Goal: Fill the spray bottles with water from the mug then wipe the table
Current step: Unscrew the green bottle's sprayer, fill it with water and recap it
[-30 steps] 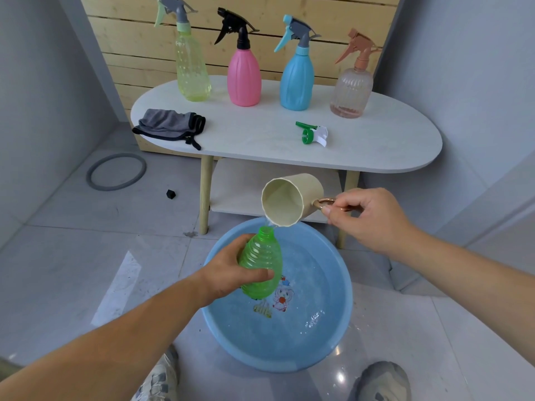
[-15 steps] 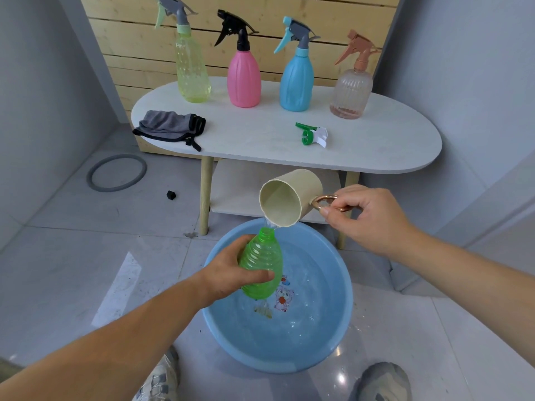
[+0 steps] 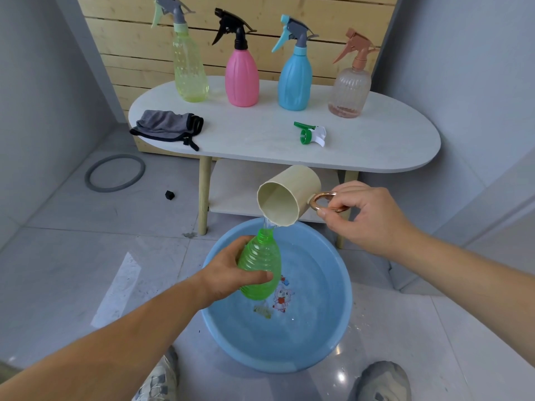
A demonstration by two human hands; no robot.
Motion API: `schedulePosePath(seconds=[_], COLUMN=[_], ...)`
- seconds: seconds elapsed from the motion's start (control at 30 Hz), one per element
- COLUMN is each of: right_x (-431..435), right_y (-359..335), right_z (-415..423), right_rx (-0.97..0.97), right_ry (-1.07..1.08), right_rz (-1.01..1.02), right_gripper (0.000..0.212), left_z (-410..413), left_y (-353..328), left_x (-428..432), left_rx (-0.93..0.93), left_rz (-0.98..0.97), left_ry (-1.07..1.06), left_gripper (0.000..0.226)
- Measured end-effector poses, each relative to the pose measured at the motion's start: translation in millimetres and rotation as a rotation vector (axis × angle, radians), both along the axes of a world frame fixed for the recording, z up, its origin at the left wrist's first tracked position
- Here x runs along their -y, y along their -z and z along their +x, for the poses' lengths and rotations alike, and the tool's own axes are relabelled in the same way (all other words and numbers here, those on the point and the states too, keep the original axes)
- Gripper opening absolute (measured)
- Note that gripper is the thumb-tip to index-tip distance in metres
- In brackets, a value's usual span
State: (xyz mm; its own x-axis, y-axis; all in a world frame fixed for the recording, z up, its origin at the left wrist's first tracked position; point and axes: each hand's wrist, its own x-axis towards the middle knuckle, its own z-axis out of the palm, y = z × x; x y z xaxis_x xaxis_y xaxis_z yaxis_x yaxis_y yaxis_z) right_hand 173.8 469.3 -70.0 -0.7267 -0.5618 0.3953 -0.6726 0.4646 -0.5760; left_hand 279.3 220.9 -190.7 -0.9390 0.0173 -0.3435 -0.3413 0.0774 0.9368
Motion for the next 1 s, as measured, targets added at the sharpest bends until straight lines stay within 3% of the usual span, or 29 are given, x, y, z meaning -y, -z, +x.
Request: schedulePosePath(seconds=[0.17, 1.0], right_x=[0.2, -1.4], right_y=[1.8, 11.2], right_z=[-2.6, -8.0], right_rx=[-0.050, -0.528], right_ry=[-0.019, -0.227], right_rz=[0.004, 0.091], right_gripper=[0.040, 0.021], left_z=[-0.2, 0.3], left_y=[2.8, 1.1], left_x=[0.5, -1.6], left_rx=[0.002, 0.022], left_rz=[0.001, -0.012], left_ry=[-0.005, 0.005], left_gripper=[0.082, 0.086])
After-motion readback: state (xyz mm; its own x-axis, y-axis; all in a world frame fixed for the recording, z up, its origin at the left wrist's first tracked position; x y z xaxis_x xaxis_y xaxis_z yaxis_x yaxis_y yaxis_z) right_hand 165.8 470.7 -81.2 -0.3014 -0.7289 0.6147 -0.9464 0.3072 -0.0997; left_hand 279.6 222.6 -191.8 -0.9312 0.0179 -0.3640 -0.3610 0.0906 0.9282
